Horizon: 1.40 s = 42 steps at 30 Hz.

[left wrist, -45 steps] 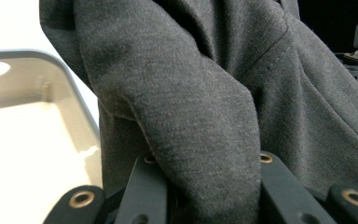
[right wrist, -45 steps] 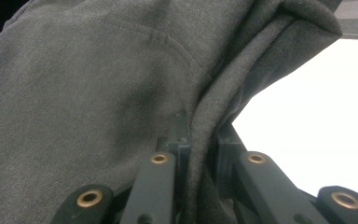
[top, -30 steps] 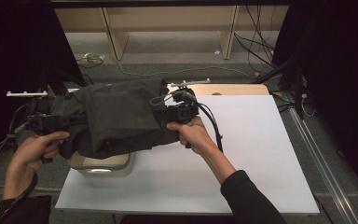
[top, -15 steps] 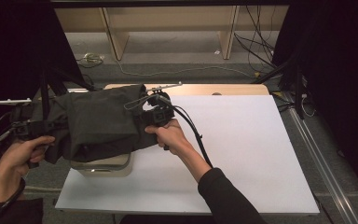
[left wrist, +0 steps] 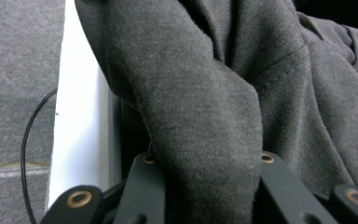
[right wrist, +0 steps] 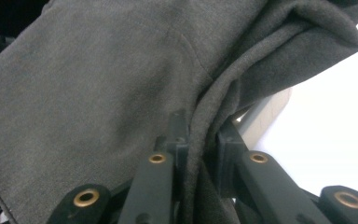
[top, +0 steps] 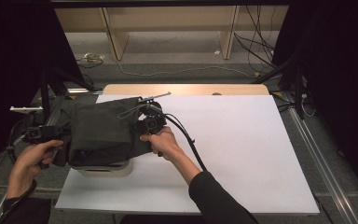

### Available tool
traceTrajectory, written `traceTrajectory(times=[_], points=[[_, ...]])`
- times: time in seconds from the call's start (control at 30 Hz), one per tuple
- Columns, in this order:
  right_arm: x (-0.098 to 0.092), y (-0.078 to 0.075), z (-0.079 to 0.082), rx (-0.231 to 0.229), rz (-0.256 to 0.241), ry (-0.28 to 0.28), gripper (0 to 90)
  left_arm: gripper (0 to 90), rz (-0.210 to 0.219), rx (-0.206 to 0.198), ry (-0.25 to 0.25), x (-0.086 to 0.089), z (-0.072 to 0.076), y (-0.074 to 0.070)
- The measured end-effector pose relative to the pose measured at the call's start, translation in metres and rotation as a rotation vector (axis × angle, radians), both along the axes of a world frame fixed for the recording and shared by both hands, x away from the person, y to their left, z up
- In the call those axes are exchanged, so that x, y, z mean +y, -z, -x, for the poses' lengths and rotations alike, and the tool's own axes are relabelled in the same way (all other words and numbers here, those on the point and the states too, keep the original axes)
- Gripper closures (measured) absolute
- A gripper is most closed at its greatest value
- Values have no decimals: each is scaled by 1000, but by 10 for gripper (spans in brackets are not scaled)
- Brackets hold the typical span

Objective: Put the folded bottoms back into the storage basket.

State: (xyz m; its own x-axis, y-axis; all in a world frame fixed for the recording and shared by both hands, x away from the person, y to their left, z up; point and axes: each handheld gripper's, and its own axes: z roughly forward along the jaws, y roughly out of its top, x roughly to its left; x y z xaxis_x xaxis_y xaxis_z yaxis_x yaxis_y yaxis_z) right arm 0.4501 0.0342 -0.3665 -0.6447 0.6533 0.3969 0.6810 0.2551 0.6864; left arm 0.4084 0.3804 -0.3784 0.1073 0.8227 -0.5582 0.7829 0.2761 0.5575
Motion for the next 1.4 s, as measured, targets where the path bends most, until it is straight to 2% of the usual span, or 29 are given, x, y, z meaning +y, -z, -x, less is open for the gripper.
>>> traceTrajectory(times=[0.13, 0.23, 0.37, 0.43, 0.47, 0.57, 0.63, 0.73, 0.83, 0.87, 1.0, 1.1, 1.17, 1.23, 1.33, 1.4], points=[[1, 9, -3, 20, 33, 3, 788, 736, -23, 23, -12, -6, -6, 9], [1, 11, -4, 23, 49, 4, 763, 721, -21, 34, -30, -9, -10, 16], [0, 12, -6, 36, 60, -7, 678, 700, -45, 69, -43, -15, -19, 30], [-2, 12, -8, 47, 67, -11, 597, 667, -56, 86, -49, -17, -22, 33], [-3, 12, -9, 63, 63, -17, 574, 644, -59, 89, -51, -17, -22, 34], [-7, 11, -8, 54, 62, -21, 563, 592, -76, 80, -66, -15, -20, 28], [-11, 10, -8, 60, 55, -18, 551, 545, -59, 79, -76, -12, -19, 24], [-18, 9, -7, 62, 45, -14, 553, 480, -103, 80, -80, -10, -15, 15], [-24, 7, -6, 60, 39, -10, 597, 462, -101, 70, -83, -9, -12, 8], [-25, 7, -5, 60, 38, -11, 623, 475, -113, 67, -81, -12, -14, 8], [-22, 8, -2, 57, 49, -21, 716, 588, -160, 81, -70, -27, -28, 19], [-17, 9, 1, 53, 53, -28, 752, 599, -181, 107, -77, -35, -40, 31], [-14, 11, 1, 57, 60, -32, 765, 594, -195, 117, -77, -38, -43, 34], [-10, 14, 1, 53, 77, -38, 768, 575, -184, 122, -73, -37, -41, 31], [-8, 14, 1, 48, 88, -37, 764, 480, -190, 113, -83, -32, -35, 21], [-10, 13, 1, 45, 88, -36, 759, 448, -169, 98, -86, -27, -29, 12]])
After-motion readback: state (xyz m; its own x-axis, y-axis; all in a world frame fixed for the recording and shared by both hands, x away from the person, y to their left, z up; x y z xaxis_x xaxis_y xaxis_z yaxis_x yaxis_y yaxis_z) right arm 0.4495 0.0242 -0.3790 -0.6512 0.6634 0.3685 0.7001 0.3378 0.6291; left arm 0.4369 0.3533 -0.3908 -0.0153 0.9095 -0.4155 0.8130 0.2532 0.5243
